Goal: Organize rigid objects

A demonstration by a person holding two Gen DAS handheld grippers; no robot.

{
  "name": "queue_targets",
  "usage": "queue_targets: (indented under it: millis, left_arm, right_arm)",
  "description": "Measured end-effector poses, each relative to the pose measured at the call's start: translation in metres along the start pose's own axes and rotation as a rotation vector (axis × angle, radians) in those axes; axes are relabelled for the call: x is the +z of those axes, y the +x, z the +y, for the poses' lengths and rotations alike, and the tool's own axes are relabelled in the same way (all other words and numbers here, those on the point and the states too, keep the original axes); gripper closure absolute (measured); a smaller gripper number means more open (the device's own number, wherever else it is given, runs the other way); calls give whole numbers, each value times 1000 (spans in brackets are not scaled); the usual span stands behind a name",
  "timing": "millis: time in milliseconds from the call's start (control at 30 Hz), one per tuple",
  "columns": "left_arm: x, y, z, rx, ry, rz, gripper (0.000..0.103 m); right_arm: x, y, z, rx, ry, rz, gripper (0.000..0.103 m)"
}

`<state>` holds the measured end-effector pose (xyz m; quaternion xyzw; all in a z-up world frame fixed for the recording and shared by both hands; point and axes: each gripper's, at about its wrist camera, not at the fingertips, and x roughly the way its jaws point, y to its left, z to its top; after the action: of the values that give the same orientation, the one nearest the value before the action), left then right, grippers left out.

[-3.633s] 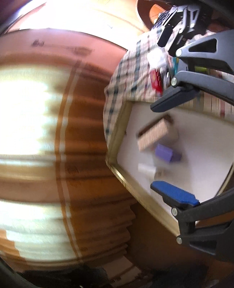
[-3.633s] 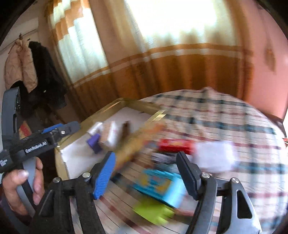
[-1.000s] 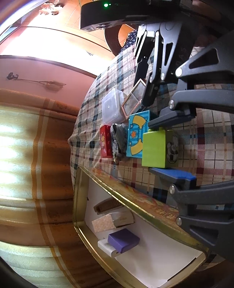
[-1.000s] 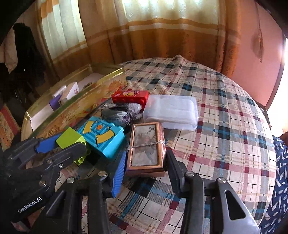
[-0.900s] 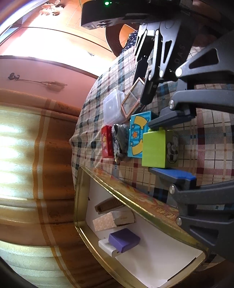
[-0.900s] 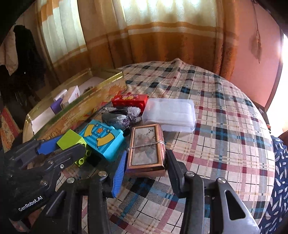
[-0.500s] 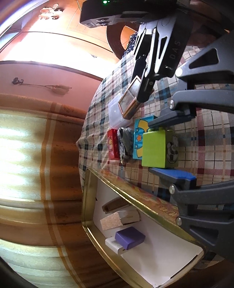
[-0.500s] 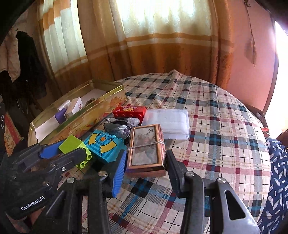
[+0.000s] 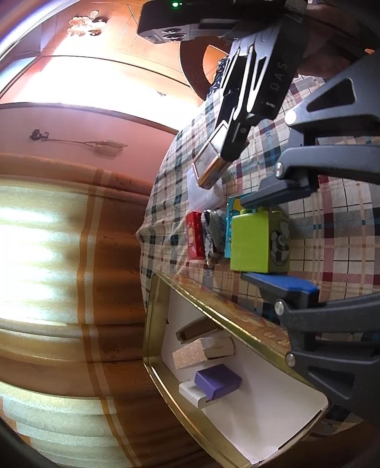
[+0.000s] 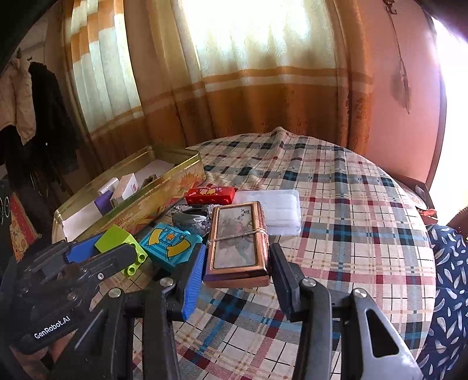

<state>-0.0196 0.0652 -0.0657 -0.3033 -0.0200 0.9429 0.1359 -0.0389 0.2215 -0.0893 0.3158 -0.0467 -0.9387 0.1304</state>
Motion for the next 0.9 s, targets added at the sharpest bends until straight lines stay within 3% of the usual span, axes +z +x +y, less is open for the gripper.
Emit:
queue_targets:
  millis: [900]
  left_arm:
    - [-1,-7,-2,-10,11,-50,62]
  right_arm:
    - [-2,-17,-2,-5,20,-96,56]
